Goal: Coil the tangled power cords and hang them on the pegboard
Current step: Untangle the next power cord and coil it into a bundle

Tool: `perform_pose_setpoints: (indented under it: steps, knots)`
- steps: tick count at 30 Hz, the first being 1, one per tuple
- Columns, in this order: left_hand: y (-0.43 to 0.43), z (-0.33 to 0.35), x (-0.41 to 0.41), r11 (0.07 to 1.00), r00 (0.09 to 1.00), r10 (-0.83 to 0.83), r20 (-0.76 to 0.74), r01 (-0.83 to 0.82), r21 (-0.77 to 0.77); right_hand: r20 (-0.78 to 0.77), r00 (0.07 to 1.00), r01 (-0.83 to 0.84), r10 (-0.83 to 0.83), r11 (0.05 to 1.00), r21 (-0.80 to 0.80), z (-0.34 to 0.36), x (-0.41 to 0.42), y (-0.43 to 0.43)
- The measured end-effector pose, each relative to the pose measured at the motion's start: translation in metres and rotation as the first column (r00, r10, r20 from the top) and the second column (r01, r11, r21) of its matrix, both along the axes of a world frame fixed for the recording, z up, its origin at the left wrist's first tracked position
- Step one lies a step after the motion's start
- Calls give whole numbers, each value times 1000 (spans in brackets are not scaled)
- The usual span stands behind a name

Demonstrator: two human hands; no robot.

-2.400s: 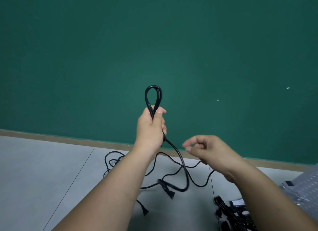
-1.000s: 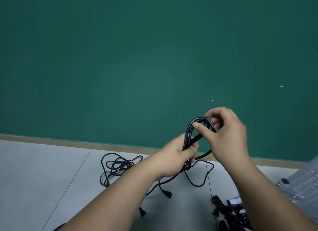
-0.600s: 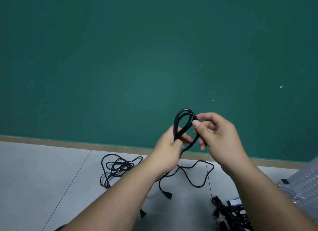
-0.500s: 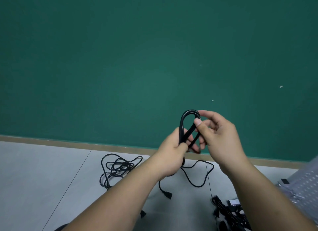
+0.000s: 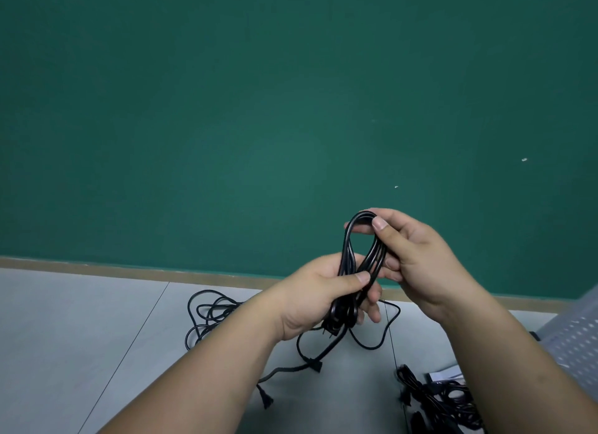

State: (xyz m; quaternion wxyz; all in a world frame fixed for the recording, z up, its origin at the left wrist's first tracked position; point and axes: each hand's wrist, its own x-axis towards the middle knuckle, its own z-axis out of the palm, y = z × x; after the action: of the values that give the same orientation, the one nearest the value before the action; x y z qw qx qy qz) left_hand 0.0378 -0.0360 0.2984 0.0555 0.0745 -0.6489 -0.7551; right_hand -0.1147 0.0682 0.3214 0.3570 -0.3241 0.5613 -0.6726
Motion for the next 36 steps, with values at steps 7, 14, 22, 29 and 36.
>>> perform_pose_setpoints:
  steps: [7,14,22,29,36]
  knots:
    - [6,-3,-9,978,978,203,51,-205,47,17,998,64,-63,995,-79,-6,1,-9]
    - [6,1,-11,976,982,187,27,-183,-117,-1,989,151,-151,988,-29,-10,-2,-10]
    - [1,-5,-8,952,952,300,54,-296,-75,-135,986,109,-94,988,109,-15,6,-9]
    - [-18,7,-8,788,798,601,-39,-584,195,-23,953,-282,303,910,305,-28,30,-6]
    - [-36,15,-3,643,646,758,-83,-722,255,-172,871,-377,460,850,368,-23,32,-5]
